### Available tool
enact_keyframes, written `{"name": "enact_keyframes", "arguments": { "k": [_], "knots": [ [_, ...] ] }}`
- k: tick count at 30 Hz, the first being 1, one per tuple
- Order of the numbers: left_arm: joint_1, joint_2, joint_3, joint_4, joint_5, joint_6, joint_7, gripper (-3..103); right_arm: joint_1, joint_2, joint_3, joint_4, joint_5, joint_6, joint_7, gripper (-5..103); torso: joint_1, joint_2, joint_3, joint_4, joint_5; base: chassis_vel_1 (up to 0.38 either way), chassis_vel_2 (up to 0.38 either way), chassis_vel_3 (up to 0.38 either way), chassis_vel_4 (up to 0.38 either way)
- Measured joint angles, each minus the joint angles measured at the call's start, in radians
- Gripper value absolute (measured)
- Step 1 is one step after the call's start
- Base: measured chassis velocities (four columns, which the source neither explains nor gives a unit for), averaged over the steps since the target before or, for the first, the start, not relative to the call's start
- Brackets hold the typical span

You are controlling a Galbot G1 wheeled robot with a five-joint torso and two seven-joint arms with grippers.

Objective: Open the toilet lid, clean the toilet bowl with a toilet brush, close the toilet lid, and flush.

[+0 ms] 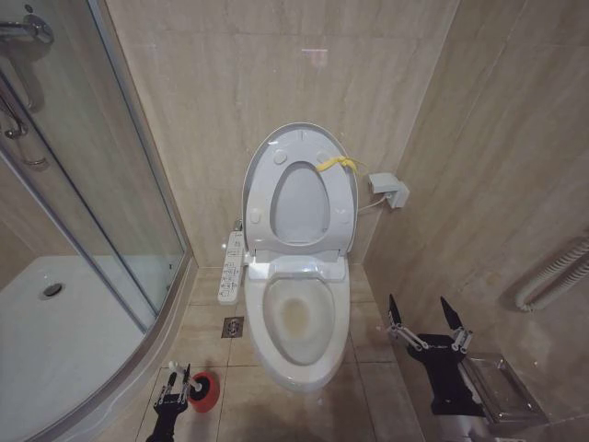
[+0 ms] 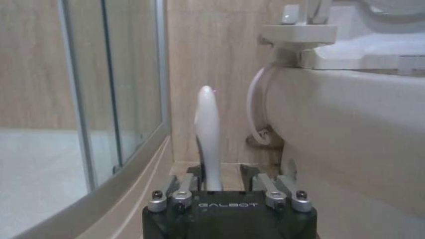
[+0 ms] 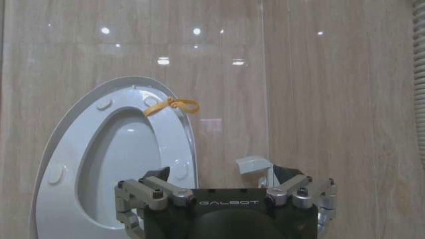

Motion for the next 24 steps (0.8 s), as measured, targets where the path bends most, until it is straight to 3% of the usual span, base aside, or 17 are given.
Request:
{"name": "enact_keyframes", "arguments": {
  "k": [1,5,8,9,15,16,19,24],
  "knots": [
    [0.005,0.001,-0.003,-0.011,0.006,-0.001,0.001,46,0.0,0.0,0.0,0.0,0.0,0.0,0.0,100,0.0,0.0,0.0,0.0,0.0,0.0,0.0,0.0,0.0],
    [0.038,0.004,-0.012,-0.091,0.013,0.009,0.001,46,0.0,0.0,0.0,0.0,0.0,0.0,0.0,100,0.0,0.0,0.0,0.0,-0.0001,0.0,0.0,0.0,0.0],
    [0.089,0.007,-0.024,-0.233,0.008,0.035,-0.004,46,0.0,0.0,0.0,0.0,0.0,0.0,0.0,100,0.0,0.0,0.0,0.0001,0.0001,0.0,0.0,0.0,0.0],
    [0.099,0.008,-0.025,-0.268,0.007,0.043,-0.008,74,0.0,0.0,0.0,0.0,0.0,0.0,0.0,100,0.0,0.0,0.0,0.0001,0.0002,0.0,0.0,0.0,0.0],
    [0.104,-0.003,-0.034,-0.286,0.032,0.054,-0.02,74,0.0,0.0,0.0,0.0,0.0,0.0,0.0,100,0.0,0.0,0.0,-0.0001,0.0001,0.0,0.0,0.0,0.0],
    [0.105,-0.006,-0.034,-0.283,0.03,0.054,-0.022,98,0.0,0.0,0.0,0.0,0.0,0.0,0.0,100,0.0,0.0,0.0,0.0,0.0,0.0,0.0,0.0,0.0],
    [0.113,-0.008,-0.034,-0.3,0.025,0.049,-0.028,98,0.0,0.0,0.0,0.0,0.0,0.0,0.0,100,0.0,0.0,0.0,0.0002,-0.0001,0.0,0.0,0.0,0.0],
    [0.147,-0.009,-0.046,-0.434,0.031,0.046,-0.06,98,0.0,0.0,0.0,0.0,0.0,0.0,0.0,100,0.0,0.0,0.0,-0.0001,0.0001,0.0,0.0,0.0,0.0]
  ]
}}
